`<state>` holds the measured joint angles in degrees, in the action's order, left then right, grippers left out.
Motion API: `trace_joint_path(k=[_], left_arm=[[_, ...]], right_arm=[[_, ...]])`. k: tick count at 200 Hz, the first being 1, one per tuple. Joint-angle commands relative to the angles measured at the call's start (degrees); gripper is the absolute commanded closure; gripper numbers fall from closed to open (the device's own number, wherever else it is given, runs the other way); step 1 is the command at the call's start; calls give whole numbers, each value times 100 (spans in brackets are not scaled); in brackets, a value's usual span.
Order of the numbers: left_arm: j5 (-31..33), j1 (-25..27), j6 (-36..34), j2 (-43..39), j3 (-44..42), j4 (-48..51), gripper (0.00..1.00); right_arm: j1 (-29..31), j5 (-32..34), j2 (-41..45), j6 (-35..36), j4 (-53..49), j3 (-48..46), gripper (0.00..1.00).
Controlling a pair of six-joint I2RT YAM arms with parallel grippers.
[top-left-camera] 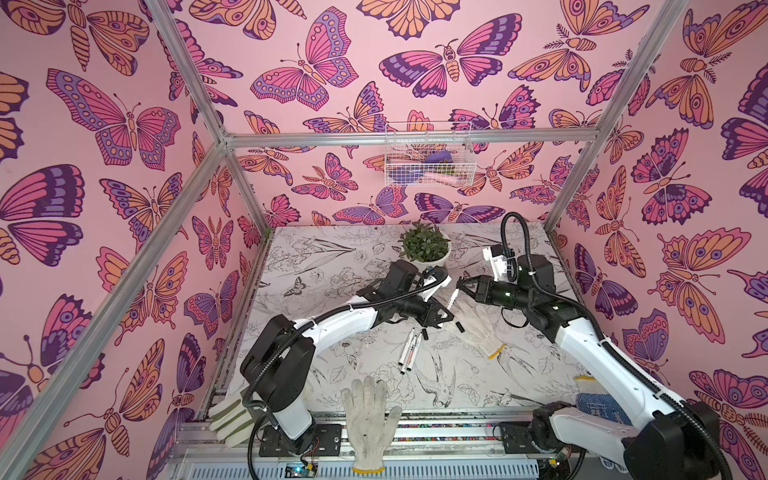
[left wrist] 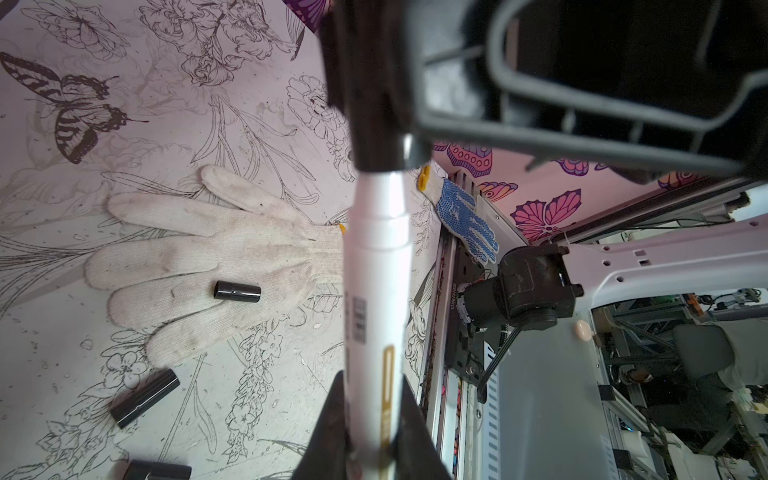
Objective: Insert the pens into the pen caps
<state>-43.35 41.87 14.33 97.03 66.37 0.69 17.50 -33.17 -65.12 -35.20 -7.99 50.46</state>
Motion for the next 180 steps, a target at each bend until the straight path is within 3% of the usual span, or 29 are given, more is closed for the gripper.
trace_joint_path(k=[1,52,89,120,149,180], left_arm=[[234,-91,399,199,216,-414,100],[-331,-140,710,405,665,-710,100],[-232,-298,1133,272,663,-1034,100],[358,-448,1744,85,499,-1745,100],[1039,-447,1548,-177,573,-1716,100],[2310,-448,1246,-431,631,-1202,100]], right_arm=[[92,-35,289,-381,346,-125,100],[285,82,171,-283,385,-110,100],[555,63,78,-194,350,-81,100],[627,-66,-20,240,5,-20,100],[645,-168,-135,535,-305,-61,100],[700,-274,-194,901,-731,-99,100]])
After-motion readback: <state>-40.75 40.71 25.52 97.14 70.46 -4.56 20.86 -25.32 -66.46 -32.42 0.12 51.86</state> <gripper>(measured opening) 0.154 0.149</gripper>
